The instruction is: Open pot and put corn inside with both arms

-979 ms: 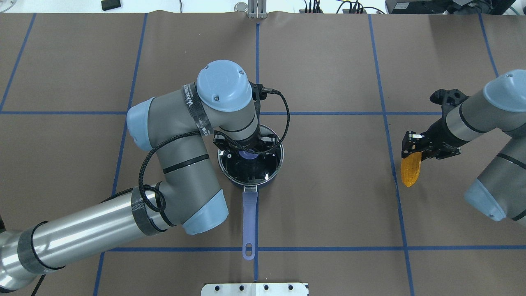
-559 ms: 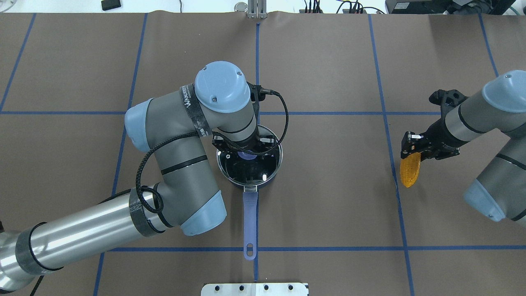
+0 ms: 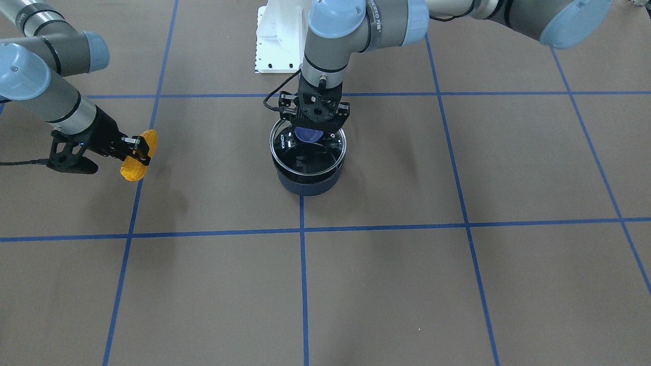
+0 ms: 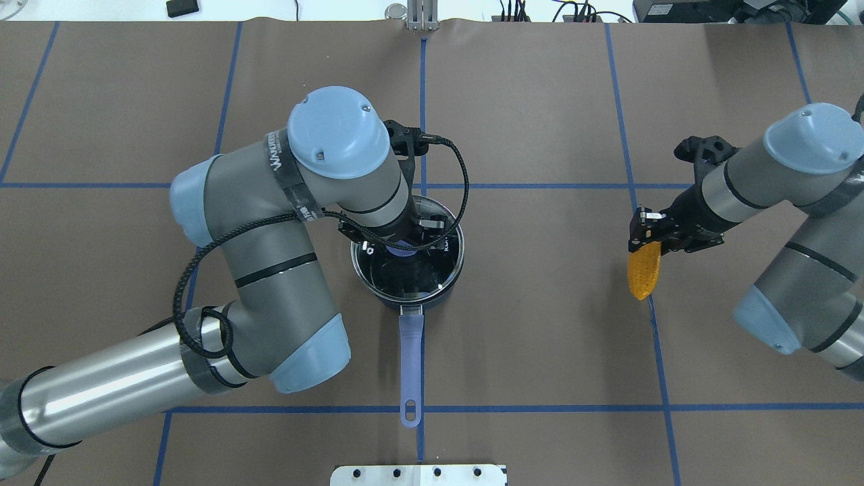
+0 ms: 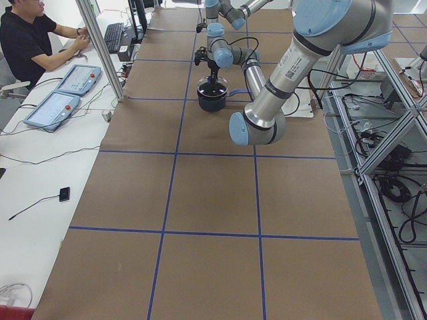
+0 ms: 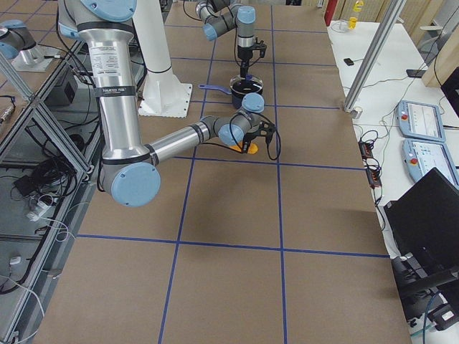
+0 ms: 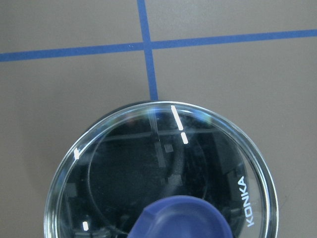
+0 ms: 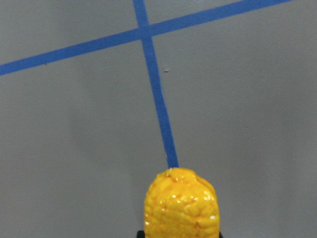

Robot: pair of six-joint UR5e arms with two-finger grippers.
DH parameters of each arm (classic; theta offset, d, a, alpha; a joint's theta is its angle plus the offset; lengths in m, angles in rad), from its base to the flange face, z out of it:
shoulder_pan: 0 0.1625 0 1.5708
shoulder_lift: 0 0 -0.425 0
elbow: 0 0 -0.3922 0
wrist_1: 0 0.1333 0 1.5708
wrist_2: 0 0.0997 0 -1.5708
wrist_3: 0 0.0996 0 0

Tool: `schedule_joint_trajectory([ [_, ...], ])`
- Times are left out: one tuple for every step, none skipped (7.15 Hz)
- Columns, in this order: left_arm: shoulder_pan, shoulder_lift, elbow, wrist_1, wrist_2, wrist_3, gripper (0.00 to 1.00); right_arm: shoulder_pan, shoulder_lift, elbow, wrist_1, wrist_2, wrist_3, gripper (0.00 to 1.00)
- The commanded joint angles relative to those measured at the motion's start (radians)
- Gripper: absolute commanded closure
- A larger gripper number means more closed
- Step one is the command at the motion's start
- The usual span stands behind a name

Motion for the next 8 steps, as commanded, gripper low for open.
schedule_joint_trajectory([
  [-0.079,0.094,-0.097,0.007,-0.020,0.084,0.39,-0.027,0.167,0.000,-0.126,-0.006,0.001,0.55],
  [-0.135,0.126,-0.108,0.012,-0.073,0.133,0.39,-0.036,0.232,0.000,-0.172,-0.010,0.001,0.55],
  [-0.192,0.170,-0.122,0.012,-0.116,0.197,0.39,-0.048,0.267,0.000,-0.176,-0.016,0.001,0.55],
  [-0.253,0.210,-0.125,0.011,-0.150,0.288,0.39,-0.062,0.296,0.000,-0.182,-0.021,0.001,0.55],
  [-0.304,0.247,-0.125,0.010,-0.185,0.365,0.40,-0.080,0.335,0.000,-0.197,-0.033,0.001,0.55],
  [-0.341,0.298,-0.125,0.000,-0.217,0.456,0.40,-0.115,0.394,-0.004,-0.238,-0.081,0.001,0.55],
  [-0.378,0.332,-0.123,-0.002,-0.231,0.517,0.40,-0.155,0.454,-0.009,-0.295,-0.131,0.001,0.56],
  [-0.412,0.364,-0.122,-0.005,-0.236,0.584,0.40,-0.185,0.505,-0.016,-0.341,-0.173,0.001,0.56],
])
